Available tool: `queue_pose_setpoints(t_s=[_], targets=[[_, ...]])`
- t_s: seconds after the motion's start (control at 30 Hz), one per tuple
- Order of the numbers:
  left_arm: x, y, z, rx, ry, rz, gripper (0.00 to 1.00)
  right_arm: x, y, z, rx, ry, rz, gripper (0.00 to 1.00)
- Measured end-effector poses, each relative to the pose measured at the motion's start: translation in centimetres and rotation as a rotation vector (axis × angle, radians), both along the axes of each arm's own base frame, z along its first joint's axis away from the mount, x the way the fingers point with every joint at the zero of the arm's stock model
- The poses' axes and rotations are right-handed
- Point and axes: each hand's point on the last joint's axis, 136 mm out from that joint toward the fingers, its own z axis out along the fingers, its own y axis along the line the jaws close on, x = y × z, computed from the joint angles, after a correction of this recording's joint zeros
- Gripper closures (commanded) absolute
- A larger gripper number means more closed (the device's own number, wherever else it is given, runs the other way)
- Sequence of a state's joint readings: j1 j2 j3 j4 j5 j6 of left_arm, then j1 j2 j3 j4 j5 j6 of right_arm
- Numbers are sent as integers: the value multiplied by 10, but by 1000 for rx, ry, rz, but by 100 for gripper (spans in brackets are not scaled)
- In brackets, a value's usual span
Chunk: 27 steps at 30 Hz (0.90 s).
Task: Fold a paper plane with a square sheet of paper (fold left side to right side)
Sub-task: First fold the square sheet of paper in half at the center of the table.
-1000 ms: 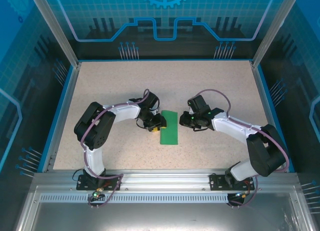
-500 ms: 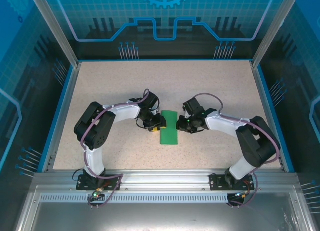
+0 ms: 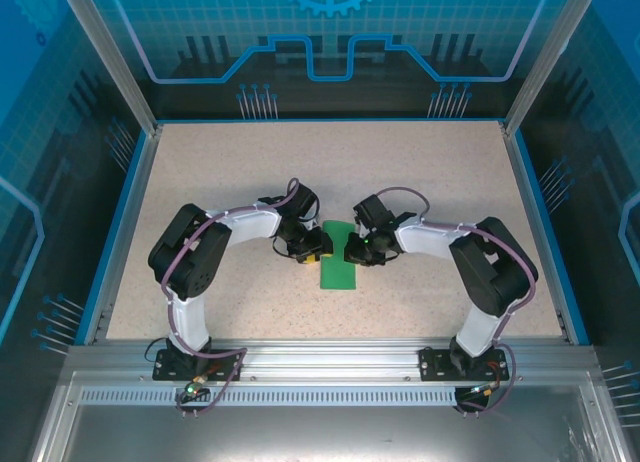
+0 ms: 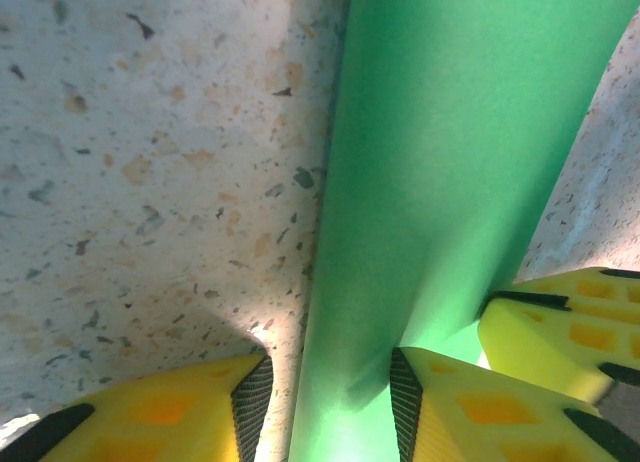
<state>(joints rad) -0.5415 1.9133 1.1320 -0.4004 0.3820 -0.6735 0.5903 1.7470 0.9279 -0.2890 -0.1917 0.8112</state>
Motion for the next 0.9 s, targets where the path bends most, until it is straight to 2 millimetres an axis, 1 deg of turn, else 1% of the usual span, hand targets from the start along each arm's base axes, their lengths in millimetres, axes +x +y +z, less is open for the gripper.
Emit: queue_pose_setpoints(t_s=[0.2,0.43,0.5,0.57,0.67,0.77,0.9], targets=[[0,-1,1,1,-2,-1,57,-1,0,-2,-11,16,1,87],[2,-1,10,17,-46,-12,46,-1,0,-3,-15,22,1,87],[3,3,16,27,-65,-10,46,-1,0,-2,-15,22,1,87],[7,8,29,23,-92,0,46,-1,0,-3,-15,24,1,87],[13,12,54,-4,-155,-5,52,0,0,-2,-16,24,1,87],[13,7,74,-50,-197,-43,59,0,0,-2,-16,24,1,87],[6,-4,81,-123,-178,-90,64,0,0,-2,-17,25,1,87]])
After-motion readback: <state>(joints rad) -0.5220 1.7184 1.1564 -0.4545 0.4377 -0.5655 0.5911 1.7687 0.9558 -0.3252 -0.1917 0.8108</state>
